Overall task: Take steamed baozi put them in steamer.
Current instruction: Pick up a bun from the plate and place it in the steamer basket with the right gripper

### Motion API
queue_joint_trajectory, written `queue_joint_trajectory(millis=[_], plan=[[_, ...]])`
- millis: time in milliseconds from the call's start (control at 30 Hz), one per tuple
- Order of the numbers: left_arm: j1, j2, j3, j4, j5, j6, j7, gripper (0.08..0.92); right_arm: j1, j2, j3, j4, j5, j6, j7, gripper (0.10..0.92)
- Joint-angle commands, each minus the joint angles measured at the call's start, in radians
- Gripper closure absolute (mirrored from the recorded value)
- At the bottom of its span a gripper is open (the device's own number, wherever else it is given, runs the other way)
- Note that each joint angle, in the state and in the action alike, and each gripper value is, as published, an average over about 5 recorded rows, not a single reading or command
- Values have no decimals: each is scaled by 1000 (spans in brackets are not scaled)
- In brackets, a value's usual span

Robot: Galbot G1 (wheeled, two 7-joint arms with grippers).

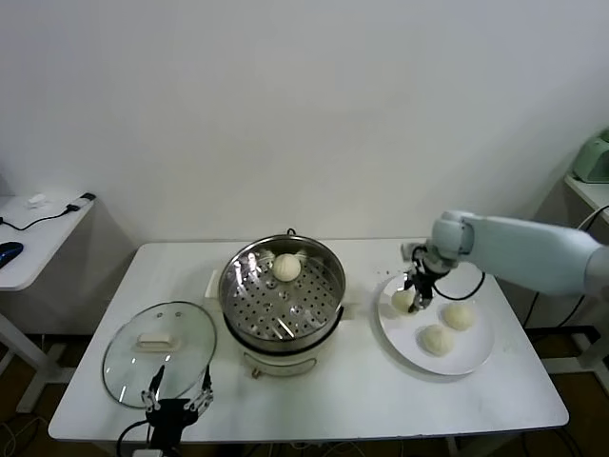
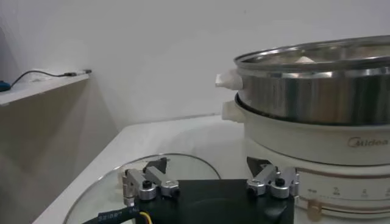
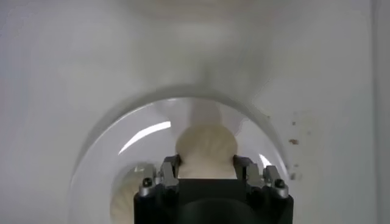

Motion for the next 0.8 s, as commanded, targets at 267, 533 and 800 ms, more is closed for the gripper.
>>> queue_joint_trajectory(millis=[267,533,800], plan=[[-13,8,12,-15,15,-1,4,177,473,320,20,228,534,-182,77,423],[-23,-6,15,-15,17,-5,5,177,260,510,101,205,563,-264,191,423],[-14,-14,15,-20,23,-9,5,177,67,573,97,104,439,-303,244,423]])
